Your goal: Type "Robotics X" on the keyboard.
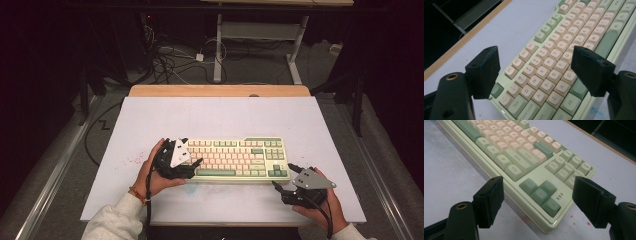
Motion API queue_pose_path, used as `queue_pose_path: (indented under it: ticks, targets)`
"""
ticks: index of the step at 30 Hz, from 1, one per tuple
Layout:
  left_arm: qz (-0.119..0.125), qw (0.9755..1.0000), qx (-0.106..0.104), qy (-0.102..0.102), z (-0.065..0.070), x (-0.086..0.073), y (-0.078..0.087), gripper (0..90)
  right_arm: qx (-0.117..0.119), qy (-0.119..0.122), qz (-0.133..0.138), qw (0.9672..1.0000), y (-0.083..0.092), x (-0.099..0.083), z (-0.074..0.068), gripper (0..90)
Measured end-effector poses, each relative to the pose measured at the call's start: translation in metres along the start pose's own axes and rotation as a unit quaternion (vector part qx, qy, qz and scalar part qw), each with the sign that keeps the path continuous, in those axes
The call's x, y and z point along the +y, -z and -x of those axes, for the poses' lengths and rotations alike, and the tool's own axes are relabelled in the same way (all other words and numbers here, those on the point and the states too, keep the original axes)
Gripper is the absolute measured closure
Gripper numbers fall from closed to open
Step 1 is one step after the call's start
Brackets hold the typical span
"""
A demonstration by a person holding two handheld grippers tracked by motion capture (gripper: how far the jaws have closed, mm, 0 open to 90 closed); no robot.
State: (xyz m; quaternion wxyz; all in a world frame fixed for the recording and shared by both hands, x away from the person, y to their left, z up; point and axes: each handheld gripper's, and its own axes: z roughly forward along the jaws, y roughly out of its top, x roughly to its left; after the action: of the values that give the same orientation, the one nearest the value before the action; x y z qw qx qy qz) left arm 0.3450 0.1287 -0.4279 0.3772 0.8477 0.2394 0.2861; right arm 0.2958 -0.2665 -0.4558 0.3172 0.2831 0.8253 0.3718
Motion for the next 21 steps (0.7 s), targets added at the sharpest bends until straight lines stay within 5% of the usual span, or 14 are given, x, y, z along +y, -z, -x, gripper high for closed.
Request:
queue_pose_path:
  ticks: [21]
  targets:
    - [-0.011, 0.9995, 0.025, 0.013, -0.001, -0.042, 0.023, 20.2, -0.007, -0.023, 0.03, 0.9993, 0.0, 0.017, 0.012, 24.1]
